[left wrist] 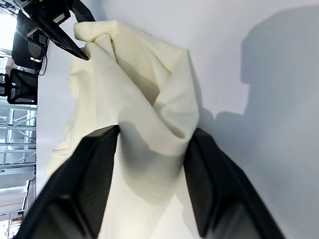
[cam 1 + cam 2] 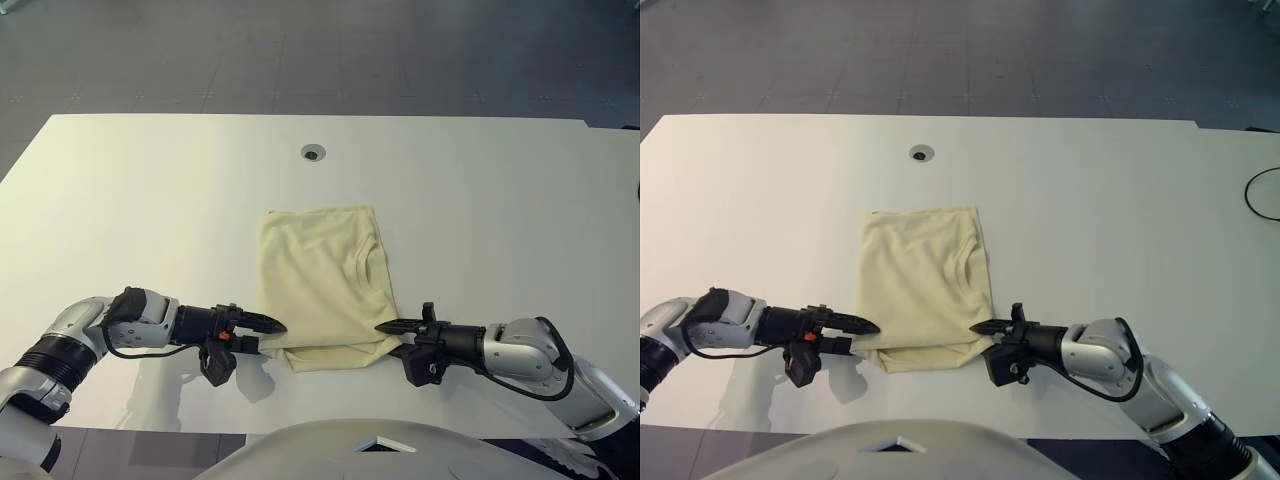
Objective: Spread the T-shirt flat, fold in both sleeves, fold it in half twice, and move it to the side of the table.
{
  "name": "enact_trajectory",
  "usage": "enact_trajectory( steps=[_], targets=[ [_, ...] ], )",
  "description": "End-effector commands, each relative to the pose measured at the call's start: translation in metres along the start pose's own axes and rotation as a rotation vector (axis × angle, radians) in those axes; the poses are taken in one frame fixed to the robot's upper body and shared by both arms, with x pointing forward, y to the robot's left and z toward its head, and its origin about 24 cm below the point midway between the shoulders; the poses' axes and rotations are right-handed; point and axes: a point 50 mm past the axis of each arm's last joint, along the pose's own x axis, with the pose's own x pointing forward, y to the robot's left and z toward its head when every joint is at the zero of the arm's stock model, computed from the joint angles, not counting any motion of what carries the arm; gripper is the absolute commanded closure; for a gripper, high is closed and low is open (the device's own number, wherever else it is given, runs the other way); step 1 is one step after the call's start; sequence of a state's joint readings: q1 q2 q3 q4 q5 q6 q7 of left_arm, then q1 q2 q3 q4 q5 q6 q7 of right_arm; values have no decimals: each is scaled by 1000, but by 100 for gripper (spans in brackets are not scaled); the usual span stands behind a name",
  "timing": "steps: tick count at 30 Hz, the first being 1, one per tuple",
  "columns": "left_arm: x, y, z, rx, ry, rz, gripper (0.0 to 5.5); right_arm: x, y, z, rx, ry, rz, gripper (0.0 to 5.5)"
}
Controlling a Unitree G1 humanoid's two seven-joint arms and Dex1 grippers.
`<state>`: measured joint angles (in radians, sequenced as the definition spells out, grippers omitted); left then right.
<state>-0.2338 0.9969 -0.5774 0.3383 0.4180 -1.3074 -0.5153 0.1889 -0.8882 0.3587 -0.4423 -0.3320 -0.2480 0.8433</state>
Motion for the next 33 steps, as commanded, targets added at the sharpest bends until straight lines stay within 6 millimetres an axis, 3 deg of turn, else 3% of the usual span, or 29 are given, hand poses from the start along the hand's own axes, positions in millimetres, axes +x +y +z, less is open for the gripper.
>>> enact_trajectory(
  steps=[1, 7, 10, 20, 33],
  targets=[
    [2, -7, 1, -10, -6, -36, 403, 0, 12, -10, 39, 55, 82, 464],
    [3, -12, 1, -19, -15, -53, 499, -2, 11, -10, 75, 33, 82, 549],
    [1, -12, 0, -19, -13, -59, 533, -3, 8, -12, 80, 28, 70, 550],
    [-5, 0, 4, -48, -37, 24, 535, -17, -4, -1, 245, -97, 59, 550],
    [-14, 29, 34, -198, -121, 176, 535, -43, -13, 8, 483, -228, 169, 550]
  ],
)
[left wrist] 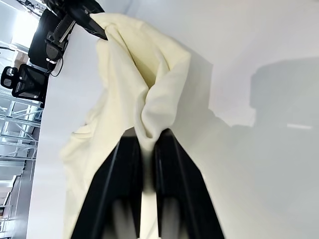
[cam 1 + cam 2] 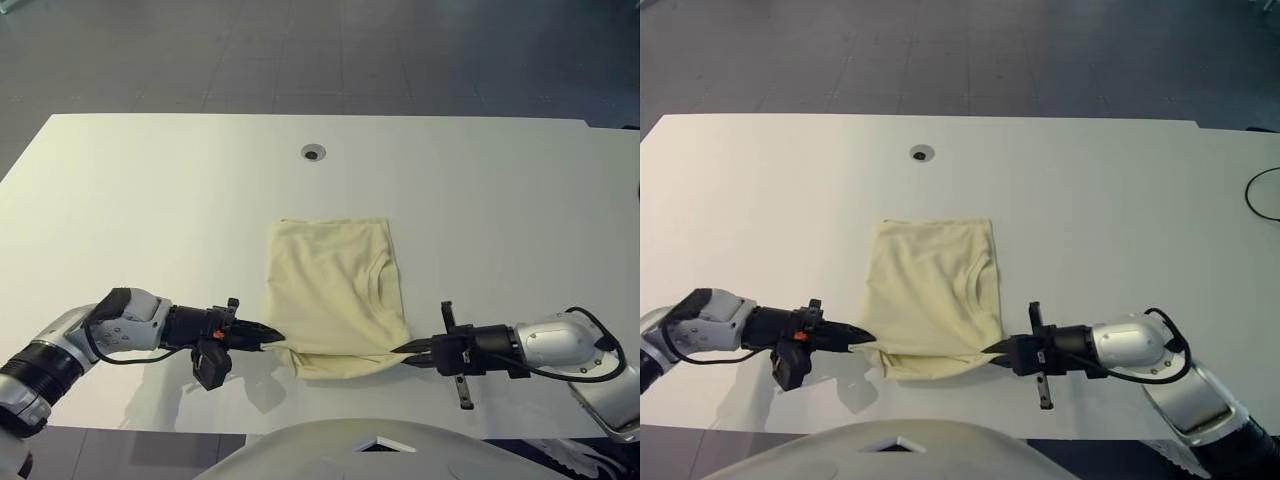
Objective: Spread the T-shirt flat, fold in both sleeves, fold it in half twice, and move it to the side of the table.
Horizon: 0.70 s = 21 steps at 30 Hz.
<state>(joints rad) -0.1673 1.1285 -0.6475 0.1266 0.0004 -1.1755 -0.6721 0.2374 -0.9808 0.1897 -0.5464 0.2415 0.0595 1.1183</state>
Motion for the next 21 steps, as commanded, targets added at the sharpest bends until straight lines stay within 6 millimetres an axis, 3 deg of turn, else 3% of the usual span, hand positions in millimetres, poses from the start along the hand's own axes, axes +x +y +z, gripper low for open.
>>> enact_trajectory(
  steps=[1, 12, 21],
  targets=[
    [-2, 9, 16, -64, -52, 67, 535, -9, -1, 7, 43, -21, 36, 550],
    [-6, 14, 50, -245, -115, 65, 535, -35, 9, 22, 226, -144, 146, 550],
    [-28, 3, 50, -337, -44, -6, 535, -45, 20, 34, 329, -240, 255, 550]
  ],
)
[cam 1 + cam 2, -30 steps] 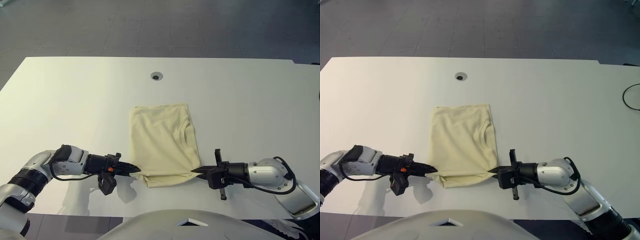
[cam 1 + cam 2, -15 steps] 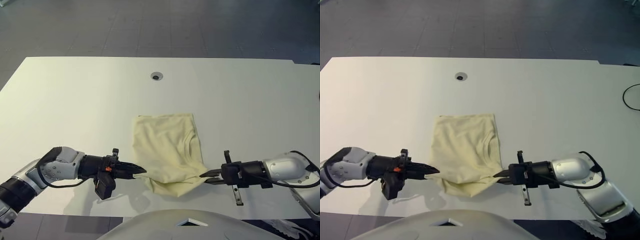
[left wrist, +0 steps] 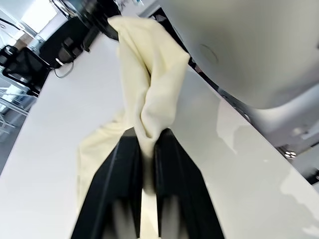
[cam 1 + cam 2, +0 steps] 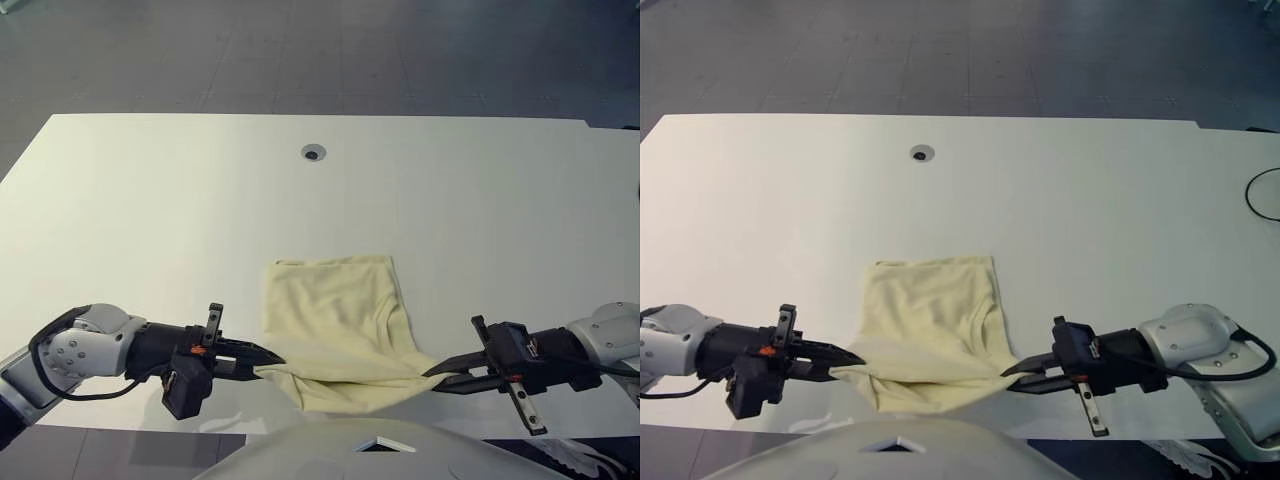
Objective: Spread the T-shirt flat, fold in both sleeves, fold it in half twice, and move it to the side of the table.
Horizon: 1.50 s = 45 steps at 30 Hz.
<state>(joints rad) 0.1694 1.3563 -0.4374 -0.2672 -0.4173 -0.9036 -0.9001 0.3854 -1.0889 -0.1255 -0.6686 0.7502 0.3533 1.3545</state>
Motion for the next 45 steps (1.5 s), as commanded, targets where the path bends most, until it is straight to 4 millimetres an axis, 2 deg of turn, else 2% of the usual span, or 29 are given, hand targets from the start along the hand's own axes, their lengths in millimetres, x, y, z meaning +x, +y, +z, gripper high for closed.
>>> enact_trajectory(
  steps=[1, 8, 14, 20, 26, 33, 38, 45],
  targets=[
    [-11, -5, 4, -57, 6, -19, 535, 0, 10, 8, 21, -26, 69, 550],
    [-16, 0, 19, -93, -14, -32, 535, -4, 11, 27, 38, -111, 93, 550],
    [-11, -6, 33, -175, -60, -67, 535, -6, 18, 28, 66, -125, 129, 550],
    [-9, -3, 41, -240, -72, -89, 535, -14, 9, 27, 62, -103, 88, 550],
    [-7, 4, 21, -306, -32, -146, 535, -23, -18, 18, 74, -51, 48, 550],
    [-1, 13, -21, -518, -44, -224, 535, -20, -54, -3, 160, -8, 61, 550],
    [3, 25, -48, -597, -19, -227, 535, -20, -83, -13, 197, 18, 38, 550],
    [7, 50, -71, -629, -14, -175, 535, -29, -112, -26, 217, 59, -35, 550]
  ],
)
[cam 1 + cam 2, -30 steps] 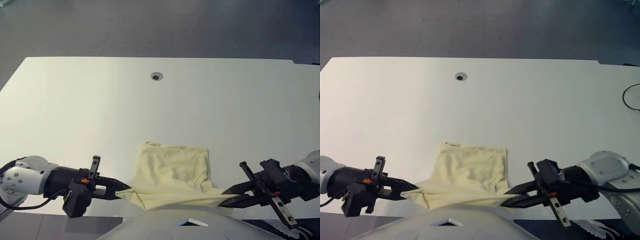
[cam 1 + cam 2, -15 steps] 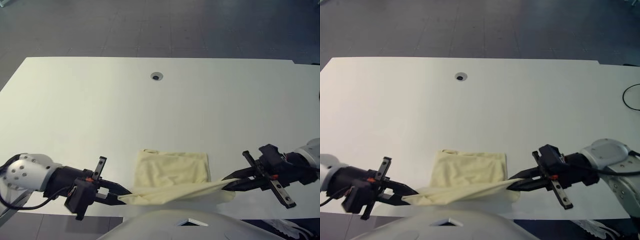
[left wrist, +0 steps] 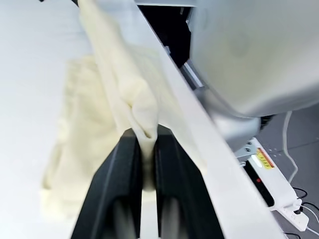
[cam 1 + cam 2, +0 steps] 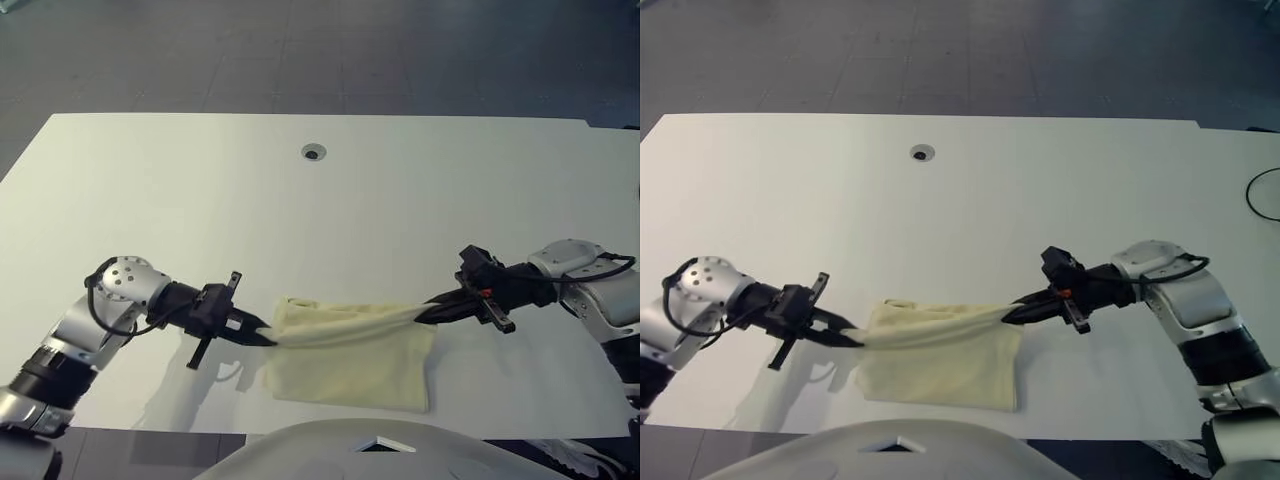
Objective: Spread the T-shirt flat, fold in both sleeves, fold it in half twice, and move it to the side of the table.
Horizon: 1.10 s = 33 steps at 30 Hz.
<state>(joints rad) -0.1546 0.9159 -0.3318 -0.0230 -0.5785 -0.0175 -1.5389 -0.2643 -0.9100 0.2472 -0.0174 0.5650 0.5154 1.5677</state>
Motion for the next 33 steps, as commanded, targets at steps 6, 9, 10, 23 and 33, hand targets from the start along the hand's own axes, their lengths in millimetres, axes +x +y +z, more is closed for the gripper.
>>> enact_trajectory(
  steps=[6, 9, 10, 23, 33],
  targets=[
    [-3, 29, -9, -21, 88, 33, 535, -13, -24, -9, 12, 67, -91, 550],
    [-3, 39, -13, -21, 105, 74, 467, -12, -28, -14, 19, 76, -96, 550],
    [-4, 43, -13, -18, 107, 93, 448, -11, -29, -15, 20, 77, -98, 550],
    [-18, 75, -2, -41, 31, 307, 218, -13, -44, -32, 113, 55, -201, 514],
    [1, 58, 36, -62, -233, 275, 39, -33, -49, -10, 101, -136, -358, 346]
  ],
)
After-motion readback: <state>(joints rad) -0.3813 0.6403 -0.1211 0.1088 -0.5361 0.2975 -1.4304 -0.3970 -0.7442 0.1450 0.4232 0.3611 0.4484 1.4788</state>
